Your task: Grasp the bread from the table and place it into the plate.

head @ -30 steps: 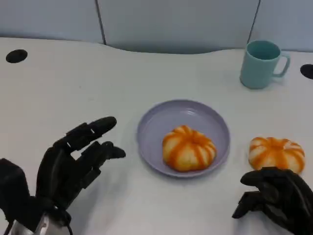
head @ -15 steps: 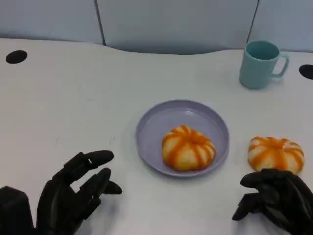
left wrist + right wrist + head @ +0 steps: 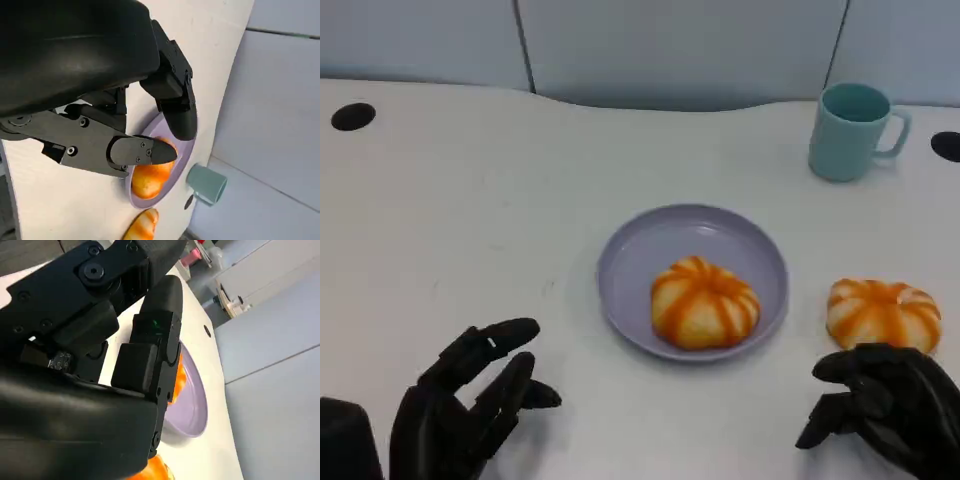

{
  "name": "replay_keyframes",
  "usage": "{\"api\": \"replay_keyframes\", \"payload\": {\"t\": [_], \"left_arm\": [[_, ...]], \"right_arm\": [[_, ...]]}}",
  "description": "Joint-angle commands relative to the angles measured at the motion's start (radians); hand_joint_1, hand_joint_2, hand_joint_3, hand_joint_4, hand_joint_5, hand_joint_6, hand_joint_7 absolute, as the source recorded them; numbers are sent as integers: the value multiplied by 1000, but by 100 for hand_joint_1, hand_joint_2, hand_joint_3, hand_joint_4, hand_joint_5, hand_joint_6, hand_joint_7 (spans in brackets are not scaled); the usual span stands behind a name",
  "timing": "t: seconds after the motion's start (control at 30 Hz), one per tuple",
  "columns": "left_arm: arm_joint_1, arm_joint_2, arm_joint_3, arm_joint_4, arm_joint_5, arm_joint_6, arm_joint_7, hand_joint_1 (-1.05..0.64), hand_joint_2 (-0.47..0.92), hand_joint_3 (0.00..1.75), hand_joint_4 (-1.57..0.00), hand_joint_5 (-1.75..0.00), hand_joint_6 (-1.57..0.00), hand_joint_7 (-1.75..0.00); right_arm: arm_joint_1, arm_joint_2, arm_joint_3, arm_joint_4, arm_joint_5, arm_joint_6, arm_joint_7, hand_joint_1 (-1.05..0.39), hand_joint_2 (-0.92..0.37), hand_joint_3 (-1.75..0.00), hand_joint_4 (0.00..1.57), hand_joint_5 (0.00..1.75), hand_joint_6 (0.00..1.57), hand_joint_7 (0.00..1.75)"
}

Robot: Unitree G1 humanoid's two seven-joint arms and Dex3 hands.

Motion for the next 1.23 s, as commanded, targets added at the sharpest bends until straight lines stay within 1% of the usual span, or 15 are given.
{"api": "replay_keyframes", "payload": {"t": [0.03, 0.23, 0.4, 0.57, 0.77, 0.9, 1.1, 1.23], "left_arm": [[-16, 13, 25, 27, -30, 8, -9, -37, 92, 30, -64, -139, -60, -92], [-51, 21, 44, 103, -40, -27, -41, -40, 92, 26, -64, -138, -59, -94], [-68, 20, 50, 116, -39, -26, -35, -37, 92, 25, -67, -138, -62, -95], [-73, 28, 48, 131, -31, -38, -51, -40, 92, 21, -66, -138, -61, -94], [-78, 31, 46, 149, -26, -52, -62, -40, 92, 22, -66, -138, -60, -94], [-79, 29, 43, 154, -28, -53, -60, -38, 92, 24, -66, -137, -60, -94], [-83, 29, 44, 160, -34, -63, -71, -37, 92, 25, -66, -138, -59, -94], [-92, 33, 51, 182, -35, -78, -86, -39, 92, 24, -65, -139, -59, -93]], "right_arm": [[9, -13, -11, -10, -3, -11, -12, -94, -72, -1, 153, 50, 156, 5], [-8, -13, -18, 23, -1, -19, -6, -99, -70, 0, 152, 52, 156, 5], [-24, -17, -22, 52, 2, -29, 13, -94, -70, 0, 153, 53, 157, 5], [-35, -13, -27, 74, 0, -35, 12, -98, -69, 0, 154, 52, 157, 6], [-45, -15, -29, 102, -8, -57, 23, -100, -69, 0, 153, 51, 157, 6], [-51, -15, -32, 113, -6, -60, 33, -98, -69, 0, 153, 50, 157, 10], [-50, -14, -31, 106, -10, -55, 26, -94, -69, 0, 152, 51, 157, 11], [-51, -11, -31, 103, -7, -46, 23, -95, -69, 0, 150, 52, 157, 11]]}}
